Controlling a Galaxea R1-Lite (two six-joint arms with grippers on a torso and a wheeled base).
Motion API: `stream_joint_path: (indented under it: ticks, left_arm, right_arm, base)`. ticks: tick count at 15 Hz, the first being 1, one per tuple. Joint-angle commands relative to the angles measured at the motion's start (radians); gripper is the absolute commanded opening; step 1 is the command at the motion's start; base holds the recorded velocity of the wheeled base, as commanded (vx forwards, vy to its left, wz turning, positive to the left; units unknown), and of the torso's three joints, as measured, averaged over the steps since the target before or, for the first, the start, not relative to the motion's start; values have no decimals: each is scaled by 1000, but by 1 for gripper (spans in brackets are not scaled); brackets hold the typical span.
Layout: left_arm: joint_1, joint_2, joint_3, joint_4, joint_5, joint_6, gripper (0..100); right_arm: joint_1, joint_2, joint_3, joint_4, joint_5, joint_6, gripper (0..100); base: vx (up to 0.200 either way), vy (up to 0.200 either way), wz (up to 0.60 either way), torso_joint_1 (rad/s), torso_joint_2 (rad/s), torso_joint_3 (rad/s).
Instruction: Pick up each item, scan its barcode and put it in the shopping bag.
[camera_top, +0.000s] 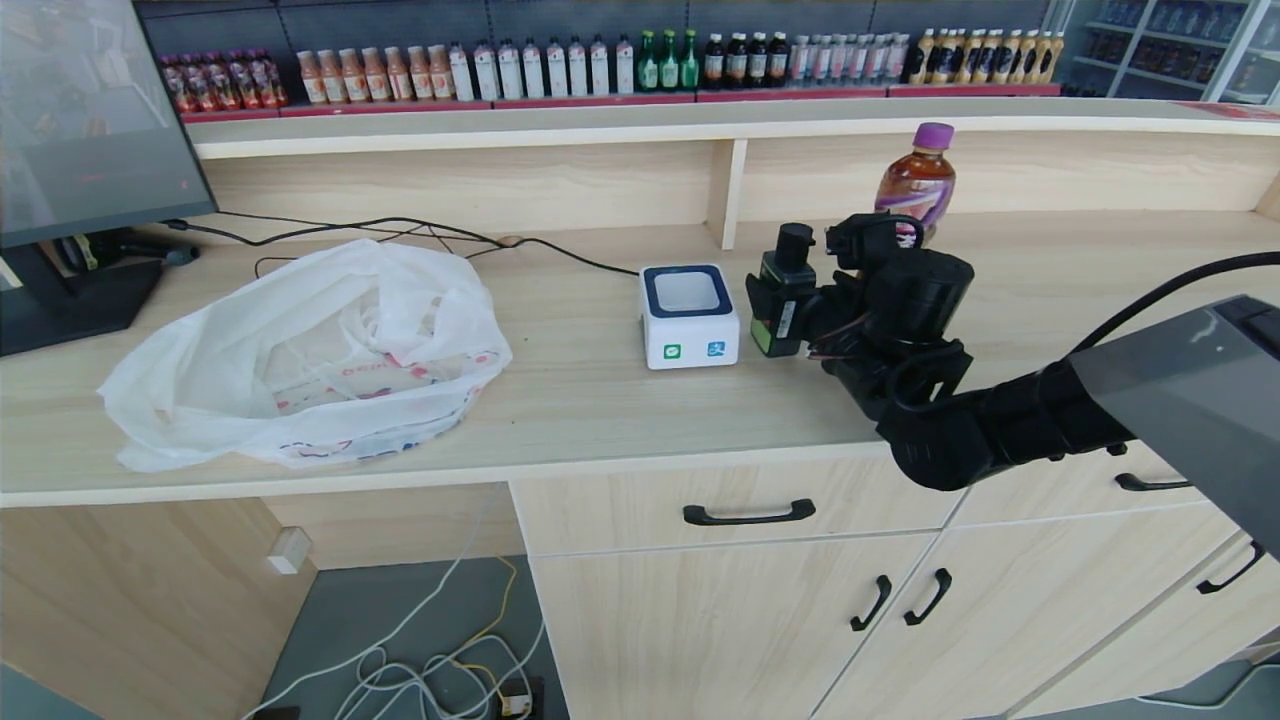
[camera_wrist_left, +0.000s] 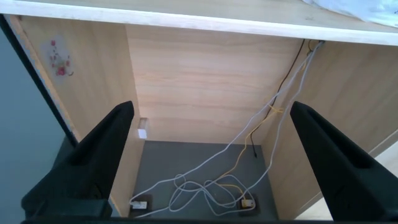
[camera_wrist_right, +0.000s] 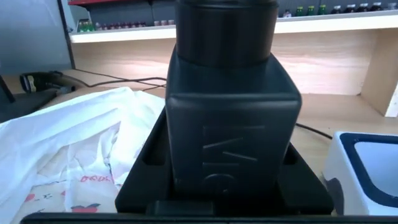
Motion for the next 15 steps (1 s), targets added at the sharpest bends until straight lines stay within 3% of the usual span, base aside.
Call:
stream_joint_path:
  ticks: [1,5,9,12,15]
  left_arm:
    - [0,0,0,0,0,2,100]
    - [0,0,0,0,0,2,100]
    - [0,0,0,0,0,2,100]
    - [0,0,0,0,0,2,100]
    - [0,0,0,0,0,3,100]
  right_arm:
    - [0,-3,-6,-1,0,0,0]
    - [0,-12,-8,-1,0,0,0]
    - [17,-15,-32,-1,2,-5,0]
    - [103,-9,-111,-1,2,-14,0]
    - [126,37,-184,-1,0,-19,0]
  base:
    - [0,200,0,2,7,7]
    - [0,200,0,1,2,1]
    - [0,0,0,0,0,0]
    - [0,0,0,0,0,0]
    - [0,0,0,0,0,0]
